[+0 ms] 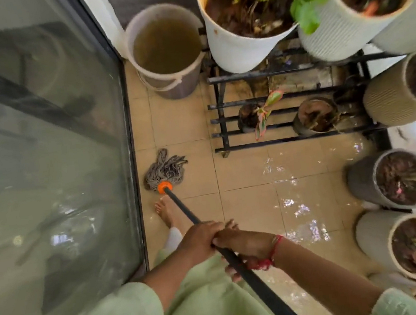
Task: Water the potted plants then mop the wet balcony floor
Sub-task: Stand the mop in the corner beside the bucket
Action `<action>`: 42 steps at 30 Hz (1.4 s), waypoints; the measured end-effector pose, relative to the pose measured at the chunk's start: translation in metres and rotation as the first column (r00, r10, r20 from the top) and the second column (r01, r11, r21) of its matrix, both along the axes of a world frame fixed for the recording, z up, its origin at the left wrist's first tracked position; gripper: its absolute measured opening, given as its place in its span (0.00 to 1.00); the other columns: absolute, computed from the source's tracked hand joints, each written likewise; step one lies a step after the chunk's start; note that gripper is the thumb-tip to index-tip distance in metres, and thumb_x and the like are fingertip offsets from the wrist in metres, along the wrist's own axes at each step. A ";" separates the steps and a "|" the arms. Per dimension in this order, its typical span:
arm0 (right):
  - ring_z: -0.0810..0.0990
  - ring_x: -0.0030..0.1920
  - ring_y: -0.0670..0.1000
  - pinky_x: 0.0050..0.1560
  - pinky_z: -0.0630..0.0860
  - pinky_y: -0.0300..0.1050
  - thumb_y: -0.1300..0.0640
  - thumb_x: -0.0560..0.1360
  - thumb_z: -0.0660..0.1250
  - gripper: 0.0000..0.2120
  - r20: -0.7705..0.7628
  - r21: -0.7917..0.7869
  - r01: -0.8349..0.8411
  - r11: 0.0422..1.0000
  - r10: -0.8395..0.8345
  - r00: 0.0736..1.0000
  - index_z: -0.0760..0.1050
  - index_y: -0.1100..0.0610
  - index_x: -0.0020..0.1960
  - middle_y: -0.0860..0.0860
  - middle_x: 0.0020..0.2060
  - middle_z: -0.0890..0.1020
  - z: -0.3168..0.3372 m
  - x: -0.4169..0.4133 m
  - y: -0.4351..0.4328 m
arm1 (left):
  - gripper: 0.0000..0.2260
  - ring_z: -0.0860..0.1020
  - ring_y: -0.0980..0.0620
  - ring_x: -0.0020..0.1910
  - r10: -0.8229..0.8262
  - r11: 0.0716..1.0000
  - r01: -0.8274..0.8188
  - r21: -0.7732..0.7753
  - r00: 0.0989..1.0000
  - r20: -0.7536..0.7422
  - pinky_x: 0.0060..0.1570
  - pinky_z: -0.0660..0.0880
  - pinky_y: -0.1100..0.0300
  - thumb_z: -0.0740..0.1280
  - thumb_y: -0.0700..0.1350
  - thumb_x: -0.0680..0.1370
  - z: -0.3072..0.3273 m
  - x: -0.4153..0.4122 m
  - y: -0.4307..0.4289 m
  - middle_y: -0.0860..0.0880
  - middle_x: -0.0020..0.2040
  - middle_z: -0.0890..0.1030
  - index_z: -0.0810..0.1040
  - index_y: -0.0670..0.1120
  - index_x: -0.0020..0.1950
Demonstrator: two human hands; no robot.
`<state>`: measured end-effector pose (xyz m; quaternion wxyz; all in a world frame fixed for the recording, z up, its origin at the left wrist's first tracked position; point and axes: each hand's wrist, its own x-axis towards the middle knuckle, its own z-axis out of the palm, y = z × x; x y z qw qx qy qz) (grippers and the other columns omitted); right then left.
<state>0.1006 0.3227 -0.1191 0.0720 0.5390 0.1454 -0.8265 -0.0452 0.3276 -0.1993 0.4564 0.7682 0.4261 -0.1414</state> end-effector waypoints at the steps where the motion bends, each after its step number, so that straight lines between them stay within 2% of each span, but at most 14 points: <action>1: 0.76 0.38 0.51 0.38 0.80 0.46 0.50 0.81 0.57 0.13 -0.026 0.046 -0.044 0.998 0.045 0.999 0.64 0.53 0.63 0.53 0.50 0.71 0.018 0.011 0.000 | 0.07 0.77 0.48 0.54 0.009 1.000 -0.009 0.006 1.000 -0.007 0.48 0.71 0.54 0.61 0.46 0.72 0.011 0.004 -0.002 0.48 0.50 0.79 0.75 0.47 0.48; 5: 0.80 0.40 0.53 0.40 0.82 0.47 0.52 0.81 0.58 0.18 -0.089 0.128 -0.129 0.983 0.141 0.986 0.64 0.49 0.70 0.56 0.53 0.77 0.084 0.049 -0.002 | 0.02 0.78 0.46 0.48 0.167 0.984 -0.168 -0.062 0.986 -0.018 0.45 0.74 0.52 0.63 0.45 0.70 0.035 0.008 0.006 0.49 0.45 0.78 0.74 0.50 0.41; 8: 0.82 0.35 0.52 0.36 0.81 0.47 0.46 0.77 0.62 0.15 -0.195 0.089 0.095 0.992 -0.076 0.978 0.72 0.48 0.62 0.58 0.46 0.81 0.130 0.073 0.003 | 0.05 0.78 0.46 0.42 0.328 0.943 -0.323 -0.085 0.943 0.055 0.41 0.75 0.51 0.57 0.54 0.64 0.045 0.016 0.024 0.52 0.39 0.77 0.69 0.57 0.37; 12: 0.83 0.38 0.54 0.36 0.82 0.46 0.40 0.59 0.78 0.32 -0.319 0.244 0.436 0.866 -0.352 0.880 0.75 0.54 0.57 0.61 0.48 0.82 0.173 0.113 0.017 | 0.11 0.77 0.50 0.41 0.427 0.902 -0.431 -0.009 0.890 0.159 0.39 0.71 0.56 0.64 0.40 0.72 0.080 0.045 0.051 0.53 0.39 0.77 0.68 0.56 0.38; 15: 0.82 0.42 0.54 0.38 0.81 0.47 0.50 0.70 0.73 0.22 -0.184 0.475 0.522 0.708 -0.500 0.846 0.74 0.57 0.60 0.61 0.50 0.82 0.188 0.129 0.016 | 0.07 0.76 0.53 0.41 0.358 0.929 -0.370 0.017 0.907 0.224 0.38 0.71 0.58 0.65 0.42 0.76 0.110 0.075 0.062 0.53 0.40 0.76 0.70 0.53 0.42; 17: 0.80 0.45 0.55 0.37 0.81 0.45 0.67 0.77 0.60 0.13 -0.030 0.632 0.446 0.634 -0.555 0.832 0.73 0.60 0.60 0.60 0.51 0.82 0.191 0.128 0.008 | 0.03 0.74 0.55 0.42 0.314 0.946 -0.324 -0.006 0.913 0.261 0.40 0.70 0.60 0.64 0.48 0.77 0.124 0.087 0.067 0.54 0.43 0.75 0.70 0.54 0.46; 19: 0.79 0.46 0.55 0.35 0.80 0.42 0.70 0.76 0.61 0.11 0.062 0.734 0.349 0.583 -0.569 0.820 0.75 0.62 0.57 0.58 0.49 0.81 0.189 0.119 0.003 | 0.04 0.74 0.54 0.47 0.283 0.958 -0.286 -0.022 0.930 0.235 0.43 0.71 0.59 0.63 0.51 0.78 0.128 0.088 0.070 0.53 0.48 0.74 0.70 0.54 0.50; 24: 0.77 0.48 0.38 0.49 0.71 0.27 0.50 0.67 0.72 0.02 0.168 0.924 -0.013 0.381 -0.378 0.911 0.81 0.47 0.38 0.48 0.42 0.80 0.194 0.082 0.036 | 0.04 0.74 0.53 0.48 0.364 0.926 -0.376 0.043 0.916 0.170 0.47 0.73 0.57 0.62 0.48 0.79 0.123 0.057 0.063 0.52 0.50 0.75 0.70 0.50 0.51; 27: 0.76 0.50 0.32 0.51 0.69 0.26 0.30 0.64 0.67 0.12 0.270 0.891 -0.215 0.401 -0.086 0.959 0.80 0.37 0.33 0.37 0.43 0.81 0.180 0.046 0.082 | 0.03 0.77 0.52 0.49 0.559 0.806 -0.587 0.082 0.799 0.222 0.48 0.74 0.55 0.63 0.45 0.78 0.120 0.033 0.068 0.52 0.50 0.77 0.72 0.48 0.51; 29: 0.80 0.47 0.38 0.41 0.70 0.26 0.45 0.75 0.67 0.10 0.275 0.834 -0.287 0.471 0.096 0.957 0.83 0.46 0.40 0.37 0.34 0.79 0.174 0.011 0.113 | 0.06 0.78 0.52 0.51 0.687 0.687 -0.724 0.059 0.674 0.273 0.49 0.74 0.54 0.62 0.45 0.79 0.125 0.019 0.079 0.50 0.51 0.79 0.74 0.46 0.55; 32: 0.79 0.37 0.46 0.34 0.71 0.30 0.62 0.78 0.63 0.10 0.272 0.881 -0.294 0.371 0.111 0.956 0.80 0.67 0.43 0.47 0.32 0.79 0.181 -0.032 0.150 | 0.10 0.77 0.50 0.55 0.789 0.569 -0.822 0.015 0.550 0.275 0.44 0.67 0.63 0.61 0.43 0.80 0.140 -0.007 0.107 0.45 0.55 0.79 0.74 0.42 0.60; 35: 0.75 0.33 0.52 0.34 0.70 0.33 0.60 0.76 0.66 0.12 0.230 0.918 -0.230 0.322 0.039 0.972 0.77 0.70 0.42 0.61 0.34 0.78 0.197 -0.064 0.178 | 0.12 0.77 0.46 0.56 0.838 0.498 -0.867 -0.019 0.475 0.267 0.47 0.69 0.61 0.63 0.44 0.79 0.151 -0.032 0.134 0.46 0.53 0.79 0.74 0.43 0.62; 39: 0.74 0.32 0.40 0.37 0.70 0.33 0.56 0.76 0.67 0.11 0.283 0.920 -0.308 0.243 0.133 0.950 0.75 0.56 0.35 0.47 0.30 0.77 0.200 -0.101 0.213 | 0.04 0.77 0.52 0.42 0.861 0.454 -0.891 0.004 0.440 0.254 0.38 0.70 0.61 0.65 0.49 0.77 0.161 -0.062 0.162 0.51 0.41 0.79 0.73 0.51 0.48; 42: 0.76 0.36 0.47 0.40 0.73 0.47 0.56 0.73 0.69 0.06 0.332 0.900 -0.373 0.225 0.200 0.922 0.78 0.59 0.43 0.57 0.37 0.81 0.195 -0.124 0.228 | 0.14 0.81 0.52 0.43 0.834 0.392 -0.919 0.047 0.377 0.403 0.39 0.75 0.61 0.66 0.50 0.73 0.176 -0.081 0.185 0.50 0.44 0.82 0.76 0.52 0.59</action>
